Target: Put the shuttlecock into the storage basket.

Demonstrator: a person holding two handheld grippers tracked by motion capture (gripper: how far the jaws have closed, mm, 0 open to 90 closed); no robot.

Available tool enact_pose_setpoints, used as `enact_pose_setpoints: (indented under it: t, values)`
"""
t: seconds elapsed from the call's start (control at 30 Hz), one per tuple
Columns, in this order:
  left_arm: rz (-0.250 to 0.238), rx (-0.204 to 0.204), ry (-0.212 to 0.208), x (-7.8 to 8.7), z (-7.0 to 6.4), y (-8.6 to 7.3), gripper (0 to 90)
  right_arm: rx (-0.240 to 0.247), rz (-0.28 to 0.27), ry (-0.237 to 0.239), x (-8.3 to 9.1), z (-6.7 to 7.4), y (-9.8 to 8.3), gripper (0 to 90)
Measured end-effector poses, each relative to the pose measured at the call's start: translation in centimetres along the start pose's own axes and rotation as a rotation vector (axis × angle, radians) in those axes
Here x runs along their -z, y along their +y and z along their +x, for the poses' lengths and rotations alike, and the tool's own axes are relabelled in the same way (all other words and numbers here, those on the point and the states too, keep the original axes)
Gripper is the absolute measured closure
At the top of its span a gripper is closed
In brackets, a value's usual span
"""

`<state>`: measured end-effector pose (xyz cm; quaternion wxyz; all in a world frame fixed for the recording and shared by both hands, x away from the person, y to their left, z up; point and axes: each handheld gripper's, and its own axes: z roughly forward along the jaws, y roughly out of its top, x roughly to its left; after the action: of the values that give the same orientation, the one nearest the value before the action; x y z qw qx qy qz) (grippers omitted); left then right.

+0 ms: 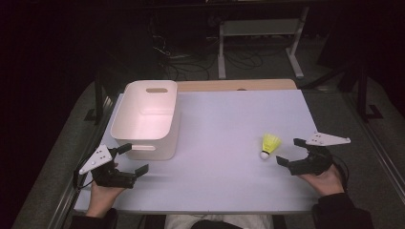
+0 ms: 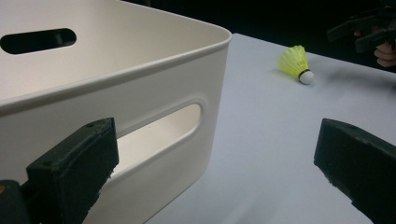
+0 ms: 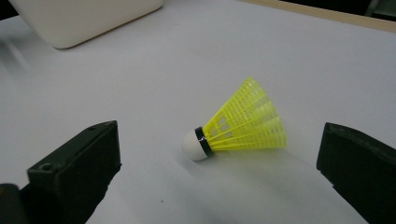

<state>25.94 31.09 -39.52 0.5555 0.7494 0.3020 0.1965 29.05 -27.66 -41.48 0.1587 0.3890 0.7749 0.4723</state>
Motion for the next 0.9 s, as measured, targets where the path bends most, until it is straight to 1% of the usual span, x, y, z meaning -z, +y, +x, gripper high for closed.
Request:
enact_pose_setpoints:
  t: [0.13,0.27,0.4,0.9]
  values:
    - [-0.009,0.004,0.006,0.10,0.05,0.04,0.0,0.002,0.001,0.001,0.04,0.03,-0.04,0.0]
    - [-0.002,0.001,-0.002,0.02,0.02,0.02,0.0,0.002,-0.001,0.004,0.08,0.05,-0.04,0.0]
    - [-0.009,0.002,0.003,0.17,0.05,0.04,0.0,0.001,0.007,0.007,-0.03,0.08,-0.04,0.0]
    - [-0.001,-0.002,-0.002,0.17,0.03,0.04,0.0,-0.003,0.024,0.006,-0.10,0.16,-0.01,0.0]
